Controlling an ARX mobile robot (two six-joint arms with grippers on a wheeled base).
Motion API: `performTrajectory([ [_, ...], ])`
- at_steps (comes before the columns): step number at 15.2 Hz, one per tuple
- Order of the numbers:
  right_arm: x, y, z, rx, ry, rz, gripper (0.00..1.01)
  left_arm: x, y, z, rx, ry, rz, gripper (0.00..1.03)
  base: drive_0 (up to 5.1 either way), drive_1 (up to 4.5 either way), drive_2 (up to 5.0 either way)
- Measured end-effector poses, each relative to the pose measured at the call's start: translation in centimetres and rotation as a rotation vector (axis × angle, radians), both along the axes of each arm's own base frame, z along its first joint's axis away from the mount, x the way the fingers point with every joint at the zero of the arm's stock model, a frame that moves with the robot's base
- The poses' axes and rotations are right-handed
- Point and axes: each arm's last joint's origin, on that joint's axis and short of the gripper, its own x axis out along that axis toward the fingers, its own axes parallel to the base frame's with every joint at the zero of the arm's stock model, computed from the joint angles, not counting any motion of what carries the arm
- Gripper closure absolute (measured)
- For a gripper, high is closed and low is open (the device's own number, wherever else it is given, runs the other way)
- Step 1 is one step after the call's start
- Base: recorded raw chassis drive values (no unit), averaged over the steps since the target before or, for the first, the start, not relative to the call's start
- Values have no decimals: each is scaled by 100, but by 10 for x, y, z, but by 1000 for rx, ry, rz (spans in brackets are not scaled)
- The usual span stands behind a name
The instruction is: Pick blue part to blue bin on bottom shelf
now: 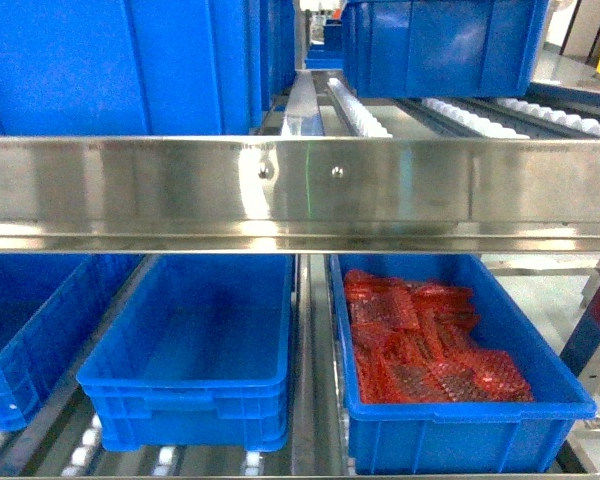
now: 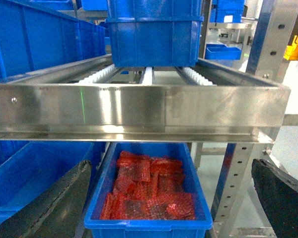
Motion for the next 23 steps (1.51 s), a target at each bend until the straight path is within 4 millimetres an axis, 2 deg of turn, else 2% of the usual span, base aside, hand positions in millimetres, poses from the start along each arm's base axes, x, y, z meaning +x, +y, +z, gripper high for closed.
performTrajectory([
  [23,0,0,0,0,5,-1,3,0,0,-1,5,5,-1,59,0,0,0],
])
